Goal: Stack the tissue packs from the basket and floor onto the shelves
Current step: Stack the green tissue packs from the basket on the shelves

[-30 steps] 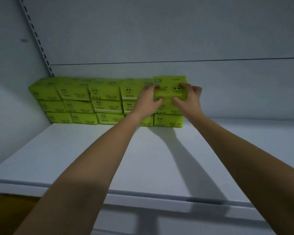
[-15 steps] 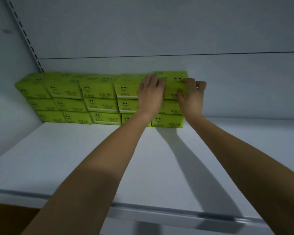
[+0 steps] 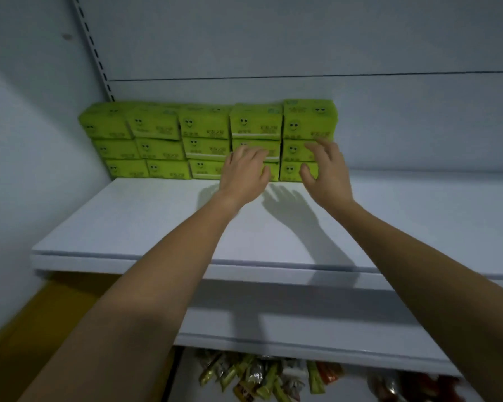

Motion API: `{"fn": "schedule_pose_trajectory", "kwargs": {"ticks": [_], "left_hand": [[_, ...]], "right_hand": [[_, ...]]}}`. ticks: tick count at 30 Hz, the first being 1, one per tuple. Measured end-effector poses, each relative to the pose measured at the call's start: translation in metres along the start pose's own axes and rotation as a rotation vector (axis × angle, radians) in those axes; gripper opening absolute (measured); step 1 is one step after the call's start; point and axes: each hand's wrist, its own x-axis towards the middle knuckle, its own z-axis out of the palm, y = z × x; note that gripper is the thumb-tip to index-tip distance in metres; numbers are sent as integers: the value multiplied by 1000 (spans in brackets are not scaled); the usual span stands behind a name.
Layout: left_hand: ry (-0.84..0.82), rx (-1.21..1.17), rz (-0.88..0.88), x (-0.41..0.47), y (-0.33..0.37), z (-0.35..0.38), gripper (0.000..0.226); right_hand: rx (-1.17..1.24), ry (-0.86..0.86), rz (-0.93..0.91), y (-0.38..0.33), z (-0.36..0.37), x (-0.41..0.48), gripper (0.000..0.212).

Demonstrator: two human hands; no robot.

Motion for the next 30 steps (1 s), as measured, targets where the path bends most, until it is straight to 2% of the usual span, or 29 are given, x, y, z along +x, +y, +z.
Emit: {"fn": "schedule_pose_trajectory", "kwargs": {"ticks": [4,10,16,20,25,27,30], "left_hand": [[-26,-55,-7,-61,-34,-22,46],[-12,-134,-31,-186,-85,-36,53],[-149,-146,-192,-326,-125,-13,49],[-261,-184,-374,-410,-133,15,49],[-533,-231,-603,-508,-119,59,52],[-633,-245,-677,-542,-107,82,55],[-697,-295,-722,-585,-79,121,63]], "right_hand": [[-70,-91,-155,-50,11,-69,50],[-80,-293,-195,-127,48,-168,50],[-36,-493,-238,-175,103,-263,49],[12,-706,-168,-174,142,-340,49],[24,-1003,6,-138,157,-450,56],[36,-1072,92,-117,159,-487,61],[5,-1196,226,-81,165,-540,52]]}}
